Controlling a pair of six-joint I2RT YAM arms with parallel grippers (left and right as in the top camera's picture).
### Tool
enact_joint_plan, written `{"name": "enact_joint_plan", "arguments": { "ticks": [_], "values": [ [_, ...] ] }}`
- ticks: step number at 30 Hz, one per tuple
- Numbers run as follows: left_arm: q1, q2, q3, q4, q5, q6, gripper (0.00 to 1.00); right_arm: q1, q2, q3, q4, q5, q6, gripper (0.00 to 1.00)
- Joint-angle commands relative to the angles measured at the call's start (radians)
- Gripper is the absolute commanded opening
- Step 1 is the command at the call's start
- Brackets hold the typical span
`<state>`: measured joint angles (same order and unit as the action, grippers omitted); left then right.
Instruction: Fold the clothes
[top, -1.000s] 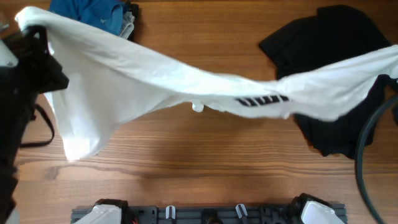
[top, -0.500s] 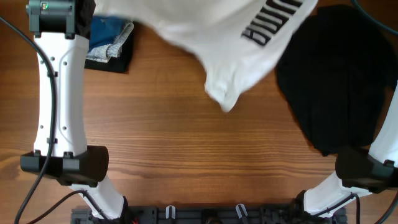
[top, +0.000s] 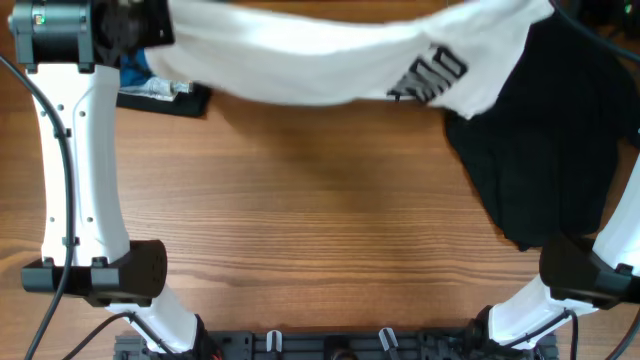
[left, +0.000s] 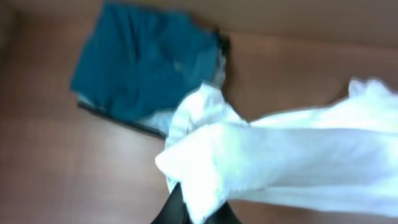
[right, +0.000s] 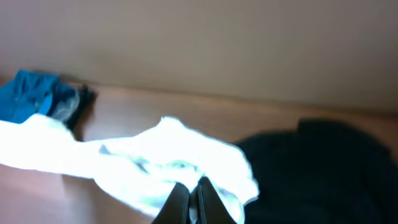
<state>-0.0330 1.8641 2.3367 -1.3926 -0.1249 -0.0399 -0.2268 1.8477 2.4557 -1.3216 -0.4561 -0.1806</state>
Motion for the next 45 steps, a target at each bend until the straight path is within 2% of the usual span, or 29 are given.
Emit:
{"name": "enact_joint_plan", "arguments": {
  "ticks": [1, 4, 6, 9, 11, 13, 15, 20, 23, 29, 35, 37, 41, 45],
  "values": [
    [0.003, -0.018, 0.01, -0.135, 0.072, -0.029, 0.04, 0.003, 0.006, 0.003, -0.104, -0.008, -0.026, 0.04],
    [0.004, -0.018, 0.01, -0.285, 0.072, -0.054, 0.04, 0.003, -0.003, 0.003, -0.204, 0.026, -0.026, 0.04],
    [0.003, -0.043, -0.025, -0.293, 0.076, -0.086, 0.04, 0.003, -0.038, 0.003, -0.274, 0.06, 0.003, 0.04],
    [0.003, -0.107, -0.119, -0.293, 0.076, -0.142, 0.04, 0.003, -0.117, -0.016, -0.287, 0.146, 0.089, 0.04],
    [0.008, -0.196, -0.271, -0.292, 0.073, -0.167, 0.04, 0.003, -0.198, -0.07, -0.286, 0.151, 0.132, 0.04],
    [0.026, -0.303, -0.438, -0.288, 0.04, -0.236, 0.04, 0.003, -0.317, -0.25, -0.286, 0.193, 0.166, 0.04],
    [0.038, -0.383, -0.524, -0.257, 0.037, -0.284, 0.04, 0.003, -0.406, -0.439, -0.286, 0.235, 0.204, 0.04],
    [0.038, -0.49, -0.589, -0.274, 0.01, -0.366, 0.04, 0.003, -0.552, -0.793, -0.285, 0.262, 0.289, 0.04],
    [0.038, -0.548, -0.646, -0.292, -0.027, -0.409, 0.04, 0.003, -0.595, -0.914, -0.286, 0.262, 0.313, 0.04],
    [0.038, -0.613, -0.854, -0.271, -0.025, -0.475, 0.04, 0.003, -0.6, -1.057, -0.258, 0.263, 0.313, 0.04],
    [0.038, -0.613, -1.14, -0.068, -0.007, -0.519, 0.04, 0.003, -0.59, -1.173, -0.097, 0.265, 0.31, 0.04],
    [0.038, -0.612, -1.221, 0.021, -0.007, -0.523, 0.04, 0.004, -0.574, -1.196, -0.009, 0.229, 0.27, 0.04],
    [0.038, -0.597, -1.31, 0.159, -0.008, -0.545, 0.04, 0.063, -0.474, -1.201, 0.146, 0.216, 0.236, 0.04],
    [0.038, -0.554, -1.32, 0.225, -0.007, -0.545, 0.04, 0.135, -0.349, -1.201, 0.259, 0.216, 0.254, 0.04]
  ]
}}
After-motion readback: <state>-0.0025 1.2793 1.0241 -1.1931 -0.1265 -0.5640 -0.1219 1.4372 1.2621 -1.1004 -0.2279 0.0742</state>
